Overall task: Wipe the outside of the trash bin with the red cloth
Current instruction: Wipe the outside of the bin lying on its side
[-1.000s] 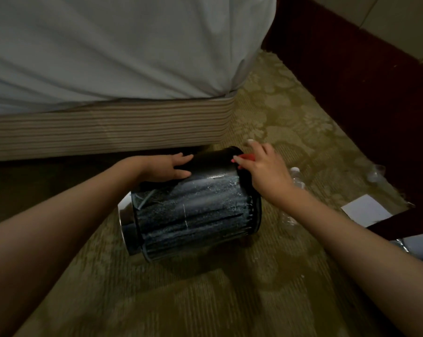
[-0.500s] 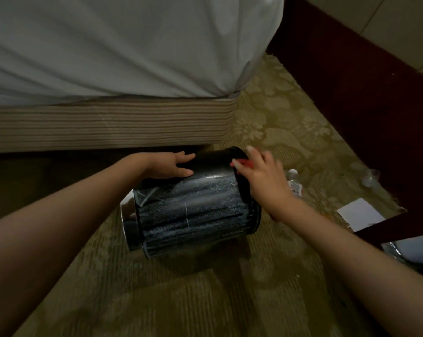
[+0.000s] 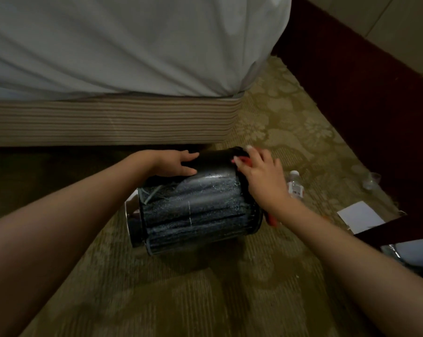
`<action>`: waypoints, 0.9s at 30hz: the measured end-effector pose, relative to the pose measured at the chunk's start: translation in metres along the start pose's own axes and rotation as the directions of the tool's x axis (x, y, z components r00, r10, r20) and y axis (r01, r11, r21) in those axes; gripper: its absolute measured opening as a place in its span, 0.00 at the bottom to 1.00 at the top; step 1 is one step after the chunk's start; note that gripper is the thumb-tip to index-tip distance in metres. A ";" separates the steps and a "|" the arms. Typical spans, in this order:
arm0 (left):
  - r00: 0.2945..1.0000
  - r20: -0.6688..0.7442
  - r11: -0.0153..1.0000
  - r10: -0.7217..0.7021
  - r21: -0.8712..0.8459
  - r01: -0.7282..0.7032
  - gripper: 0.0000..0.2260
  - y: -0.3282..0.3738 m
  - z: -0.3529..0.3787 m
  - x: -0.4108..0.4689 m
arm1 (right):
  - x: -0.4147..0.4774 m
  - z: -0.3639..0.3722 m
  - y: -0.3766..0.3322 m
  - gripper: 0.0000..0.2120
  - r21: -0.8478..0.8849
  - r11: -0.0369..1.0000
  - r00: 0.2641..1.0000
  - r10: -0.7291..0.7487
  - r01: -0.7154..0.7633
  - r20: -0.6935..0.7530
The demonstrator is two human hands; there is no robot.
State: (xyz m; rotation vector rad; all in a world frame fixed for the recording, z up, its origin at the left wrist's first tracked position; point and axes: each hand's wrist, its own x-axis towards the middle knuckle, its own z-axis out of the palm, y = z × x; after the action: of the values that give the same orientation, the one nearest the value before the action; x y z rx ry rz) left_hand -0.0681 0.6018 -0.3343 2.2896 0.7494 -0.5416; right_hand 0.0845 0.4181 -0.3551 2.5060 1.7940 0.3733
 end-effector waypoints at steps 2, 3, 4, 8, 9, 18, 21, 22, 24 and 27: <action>1.000 0.002 1.000 -0.003 -0.024 0.003 0.27 0.000 -0.001 -0.001 | 0.021 0.003 -0.002 0.26 -0.033 0.999 1.000 0.011 -0.011 0.020; 1.000 0.002 0.999 -0.007 -0.037 0.007 0.27 -0.001 -0.002 0.000 | 0.020 0.004 -0.002 0.27 -0.030 0.999 0.999 0.018 -0.017 0.030; 1.000 0.002 0.999 -0.010 -0.044 0.010 0.27 -0.001 -0.003 0.001 | 0.012 0.004 0.000 0.27 -0.016 1.000 0.999 0.016 -0.015 0.037; 1.000 -0.009 0.999 -0.012 -0.035 0.012 0.27 -0.002 -0.003 0.002 | -0.057 0.001 0.003 0.35 0.099 0.990 0.993 -0.103 0.097 0.063; 1.000 -0.009 1.000 -0.010 -0.030 0.010 0.27 -0.002 -0.003 0.003 | -0.071 0.002 0.003 0.39 0.094 0.988 0.987 -0.131 0.123 0.090; 1.000 0.010 0.998 -0.015 -0.060 0.015 0.27 -0.003 -0.004 0.003 | 0.010 0.004 -0.009 0.26 -0.029 1.000 1.000 0.000 0.001 0.002; 1.000 0.009 0.997 -0.011 -0.077 0.012 0.27 -0.004 -0.004 0.004 | -0.023 0.005 -0.009 0.30 0.002 0.999 0.999 -0.047 0.047 0.013; 1.000 0.010 0.997 -0.010 -0.078 0.011 0.27 -0.004 -0.004 0.004 | -0.040 0.006 -0.008 0.32 0.030 0.997 0.997 -0.074 0.074 -0.001; 1.000 0.009 0.998 -0.008 -0.065 0.008 0.27 -0.002 -0.003 0.003 | -0.070 0.007 -0.008 0.35 0.048 0.992 0.993 -0.115 0.114 0.009; 1.000 0.011 0.998 -0.013 -0.057 0.013 0.27 -0.001 -0.001 0.002 | -0.064 0.005 -0.007 0.33 0.001 0.995 0.995 -0.102 0.102 -0.011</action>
State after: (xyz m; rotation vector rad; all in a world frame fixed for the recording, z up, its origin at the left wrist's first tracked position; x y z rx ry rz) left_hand -0.0673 0.6043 -0.3352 2.2290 0.7653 -0.5315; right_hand 0.0598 0.3613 -0.3721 2.4055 1.9166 0.3815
